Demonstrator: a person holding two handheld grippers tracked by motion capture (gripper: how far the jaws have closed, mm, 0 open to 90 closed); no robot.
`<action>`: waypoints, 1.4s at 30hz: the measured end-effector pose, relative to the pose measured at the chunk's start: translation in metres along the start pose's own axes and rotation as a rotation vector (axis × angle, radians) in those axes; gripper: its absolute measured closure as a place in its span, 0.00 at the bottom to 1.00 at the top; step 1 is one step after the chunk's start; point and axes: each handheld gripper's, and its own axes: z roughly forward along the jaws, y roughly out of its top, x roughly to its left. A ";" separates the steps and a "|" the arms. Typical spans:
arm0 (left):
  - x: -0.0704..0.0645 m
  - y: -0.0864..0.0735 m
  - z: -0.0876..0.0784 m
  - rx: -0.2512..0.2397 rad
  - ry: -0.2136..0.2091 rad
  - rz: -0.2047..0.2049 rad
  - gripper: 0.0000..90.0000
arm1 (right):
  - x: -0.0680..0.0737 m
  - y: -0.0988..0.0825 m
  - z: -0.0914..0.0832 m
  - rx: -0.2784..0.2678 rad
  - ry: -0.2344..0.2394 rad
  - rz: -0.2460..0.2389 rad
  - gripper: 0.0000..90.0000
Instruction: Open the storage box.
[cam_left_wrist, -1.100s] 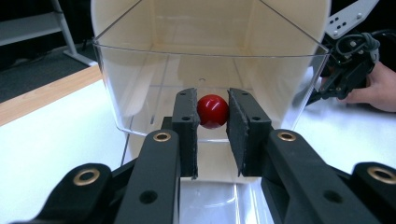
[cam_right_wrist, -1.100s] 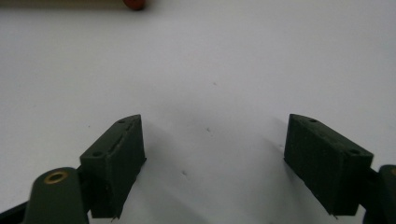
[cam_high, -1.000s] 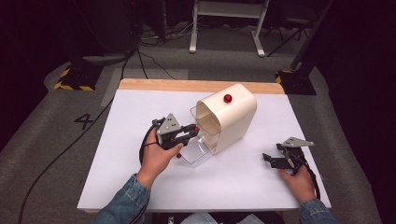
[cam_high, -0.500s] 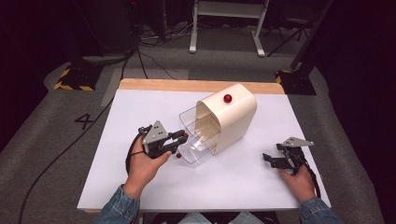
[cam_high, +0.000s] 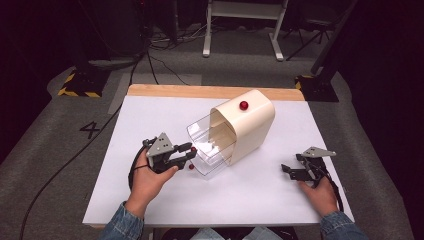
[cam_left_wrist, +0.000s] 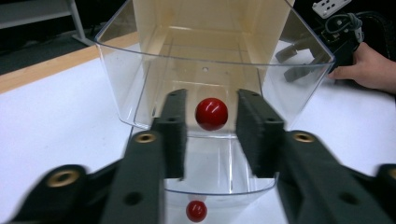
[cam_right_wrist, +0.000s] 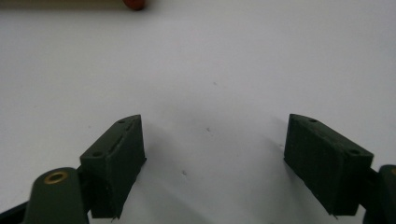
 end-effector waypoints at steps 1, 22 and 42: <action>0.000 -0.001 -0.001 0.004 0.003 -0.003 0.66 | 0.000 0.000 0.000 0.000 0.000 0.000 0.23; 0.004 -0.015 -0.037 0.049 0.112 0.017 0.54 | 0.000 0.000 0.000 0.000 0.001 0.001 0.23; 0.018 -0.051 -0.075 0.217 0.179 0.010 0.39 | -0.001 0.000 0.000 0.002 0.006 0.004 0.23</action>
